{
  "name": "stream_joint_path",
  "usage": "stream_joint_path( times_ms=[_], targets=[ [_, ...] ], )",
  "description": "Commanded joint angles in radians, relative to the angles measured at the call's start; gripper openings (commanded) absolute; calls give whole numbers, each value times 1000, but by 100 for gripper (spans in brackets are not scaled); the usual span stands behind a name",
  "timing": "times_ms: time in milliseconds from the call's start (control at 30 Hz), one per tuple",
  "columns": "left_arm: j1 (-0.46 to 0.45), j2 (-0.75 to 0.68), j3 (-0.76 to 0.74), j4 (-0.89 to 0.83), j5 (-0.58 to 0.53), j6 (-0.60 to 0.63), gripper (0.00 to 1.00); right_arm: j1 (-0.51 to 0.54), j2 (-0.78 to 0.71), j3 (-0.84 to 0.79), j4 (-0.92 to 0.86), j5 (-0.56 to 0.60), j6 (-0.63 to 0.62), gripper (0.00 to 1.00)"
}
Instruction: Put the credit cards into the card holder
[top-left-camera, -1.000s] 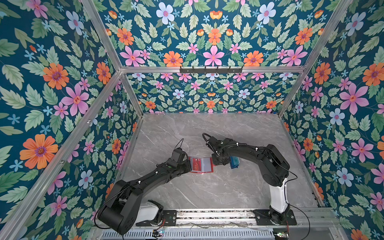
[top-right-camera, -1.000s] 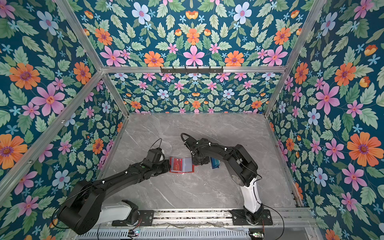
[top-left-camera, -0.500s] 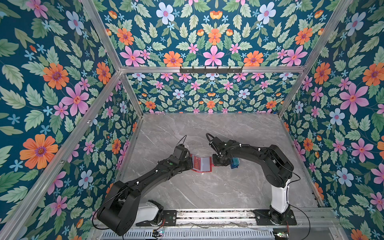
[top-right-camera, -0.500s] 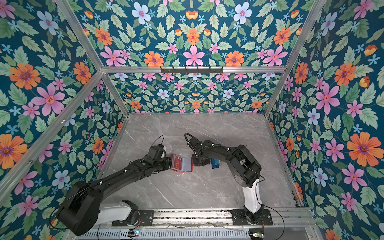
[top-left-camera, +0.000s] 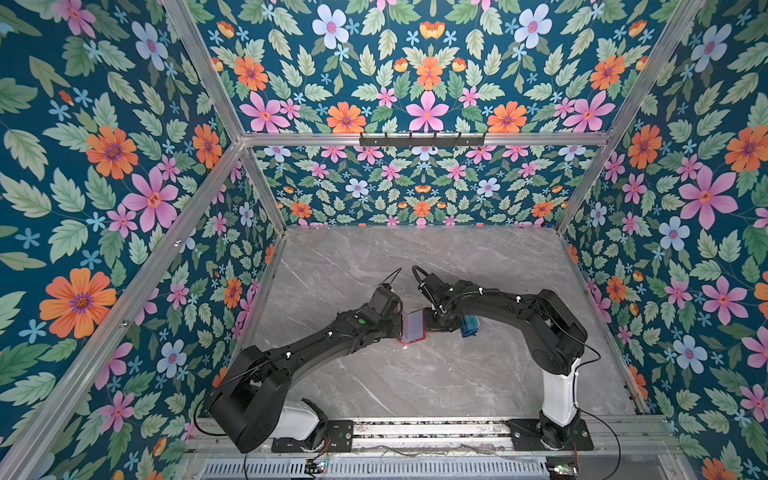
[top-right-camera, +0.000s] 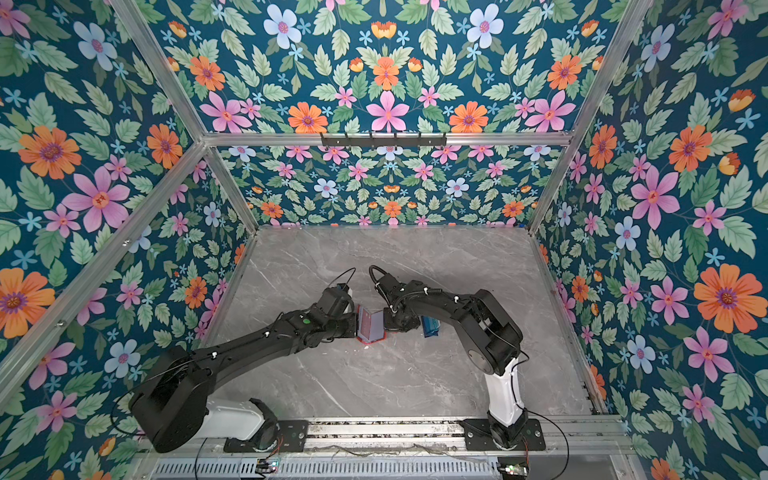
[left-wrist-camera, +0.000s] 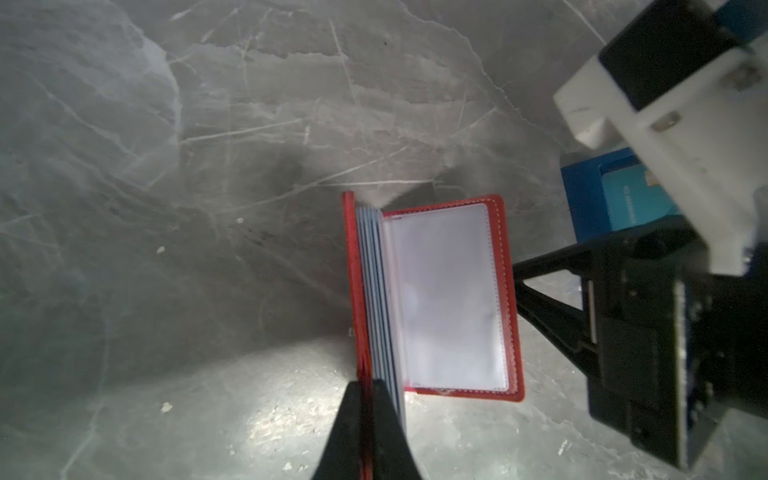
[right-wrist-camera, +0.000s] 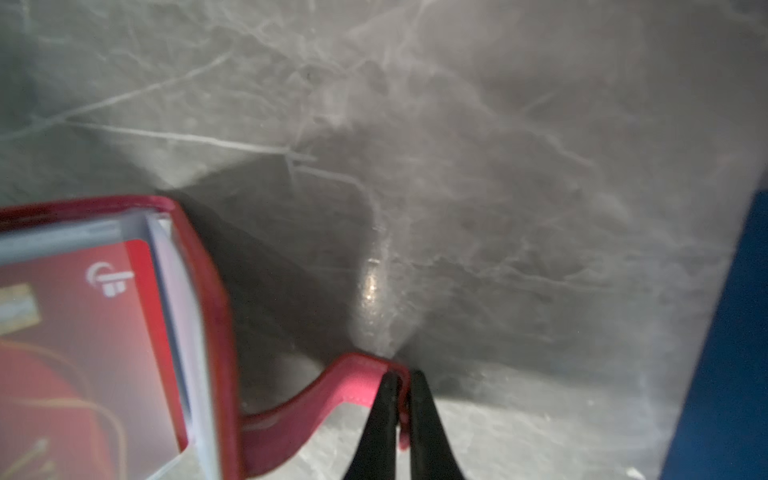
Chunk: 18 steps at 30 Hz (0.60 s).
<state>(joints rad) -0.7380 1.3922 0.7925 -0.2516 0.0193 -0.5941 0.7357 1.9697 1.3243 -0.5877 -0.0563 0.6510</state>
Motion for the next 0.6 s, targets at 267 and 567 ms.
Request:
stream_joint_path(
  times_ms=[267,567],
  targets=[
    [-45,31,35,41,5,41,35,-3,5,-1,-27,19,10,8],
    [-53,84,19,150,100,41,42,-27,-50,-58,29,-14,24,6]
  ],
)
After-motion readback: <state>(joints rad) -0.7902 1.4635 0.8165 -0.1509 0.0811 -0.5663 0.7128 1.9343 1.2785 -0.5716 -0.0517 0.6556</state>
